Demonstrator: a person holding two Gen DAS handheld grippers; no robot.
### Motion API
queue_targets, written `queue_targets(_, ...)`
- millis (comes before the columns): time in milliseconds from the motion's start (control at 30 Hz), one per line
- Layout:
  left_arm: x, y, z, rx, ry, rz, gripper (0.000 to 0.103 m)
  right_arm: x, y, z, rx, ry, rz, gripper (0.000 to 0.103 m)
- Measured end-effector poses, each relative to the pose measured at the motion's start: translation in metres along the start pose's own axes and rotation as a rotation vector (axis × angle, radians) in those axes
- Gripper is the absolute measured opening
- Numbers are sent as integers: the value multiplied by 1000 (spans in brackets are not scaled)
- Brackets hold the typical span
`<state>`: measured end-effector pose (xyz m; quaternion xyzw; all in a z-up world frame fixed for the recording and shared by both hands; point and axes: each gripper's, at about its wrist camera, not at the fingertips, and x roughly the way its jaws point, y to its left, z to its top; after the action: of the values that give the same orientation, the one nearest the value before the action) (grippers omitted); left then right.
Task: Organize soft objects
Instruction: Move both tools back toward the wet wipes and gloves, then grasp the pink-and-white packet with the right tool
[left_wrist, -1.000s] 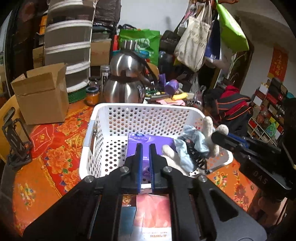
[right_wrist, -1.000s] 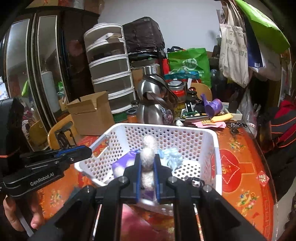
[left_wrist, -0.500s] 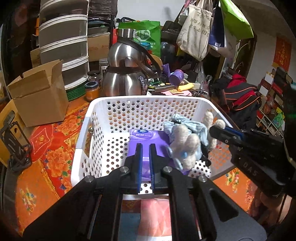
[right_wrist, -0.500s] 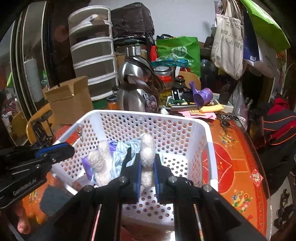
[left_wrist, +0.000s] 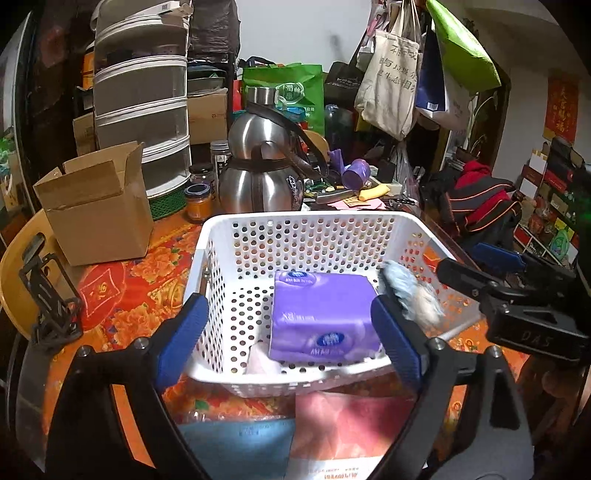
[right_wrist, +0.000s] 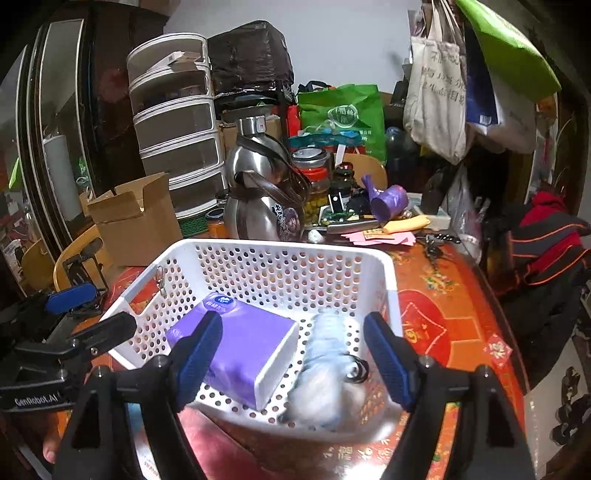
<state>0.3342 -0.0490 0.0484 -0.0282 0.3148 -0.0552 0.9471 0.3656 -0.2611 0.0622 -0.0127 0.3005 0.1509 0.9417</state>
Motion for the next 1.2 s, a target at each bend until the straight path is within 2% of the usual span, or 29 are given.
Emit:
queue_targets(267,-40,11,-38,-25,7,-16,89,-35,-1,-24,26,-24,17,81)
queue_targets(400,-69,12,-65,-10,0,-10,90,-64,1,-53,27,-61,27,83)
queue_targets(633,-98,10,-114,-11,3,-37,91,-88,7,-114,36,-40,67,87)
queue_targets(833,-73,-6,-136,48,57,-38,91,-76,12,-158,57,42,103,87)
queue_targets(900,-62,-9,-139,54,79,-51,91,-69,11,-168,77,68,147,87)
queue_targets(967,-52,-10,-142,58,96,-58,91,-67,12,-173,78,70,136,86)
queue_targets(1200,-22,-13,-146,71,156,-82,91,-53,20,-184,60,115,173,70)
